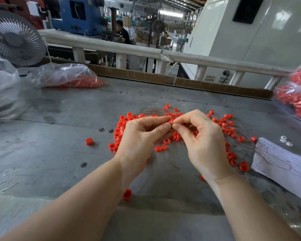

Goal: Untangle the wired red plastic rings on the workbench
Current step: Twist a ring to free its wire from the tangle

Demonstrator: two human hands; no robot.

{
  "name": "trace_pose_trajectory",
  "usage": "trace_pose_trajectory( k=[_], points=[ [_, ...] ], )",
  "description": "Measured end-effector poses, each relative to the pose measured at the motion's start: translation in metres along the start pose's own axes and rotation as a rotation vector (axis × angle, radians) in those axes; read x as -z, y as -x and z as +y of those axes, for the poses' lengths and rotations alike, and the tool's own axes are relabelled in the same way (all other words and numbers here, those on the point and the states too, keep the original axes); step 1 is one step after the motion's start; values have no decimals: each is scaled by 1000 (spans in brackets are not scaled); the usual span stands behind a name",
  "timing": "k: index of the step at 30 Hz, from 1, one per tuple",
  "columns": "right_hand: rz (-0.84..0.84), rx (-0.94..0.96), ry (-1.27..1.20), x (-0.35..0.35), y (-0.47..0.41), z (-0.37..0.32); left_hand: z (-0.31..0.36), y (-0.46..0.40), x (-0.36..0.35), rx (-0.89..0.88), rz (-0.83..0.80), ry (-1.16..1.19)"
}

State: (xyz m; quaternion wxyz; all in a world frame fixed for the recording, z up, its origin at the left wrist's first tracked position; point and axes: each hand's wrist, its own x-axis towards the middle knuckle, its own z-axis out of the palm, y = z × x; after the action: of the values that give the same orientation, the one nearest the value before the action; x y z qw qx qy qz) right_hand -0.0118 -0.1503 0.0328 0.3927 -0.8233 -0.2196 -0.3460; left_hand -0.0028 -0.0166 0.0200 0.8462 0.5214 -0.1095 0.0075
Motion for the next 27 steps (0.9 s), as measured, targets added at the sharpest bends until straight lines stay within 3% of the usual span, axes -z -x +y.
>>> trace_pose_trajectory(
  k=[27],
  points=[
    [71, -8, 11, -7, 3, -4, 0, 4, -3, -32, 26, -28]
  ],
)
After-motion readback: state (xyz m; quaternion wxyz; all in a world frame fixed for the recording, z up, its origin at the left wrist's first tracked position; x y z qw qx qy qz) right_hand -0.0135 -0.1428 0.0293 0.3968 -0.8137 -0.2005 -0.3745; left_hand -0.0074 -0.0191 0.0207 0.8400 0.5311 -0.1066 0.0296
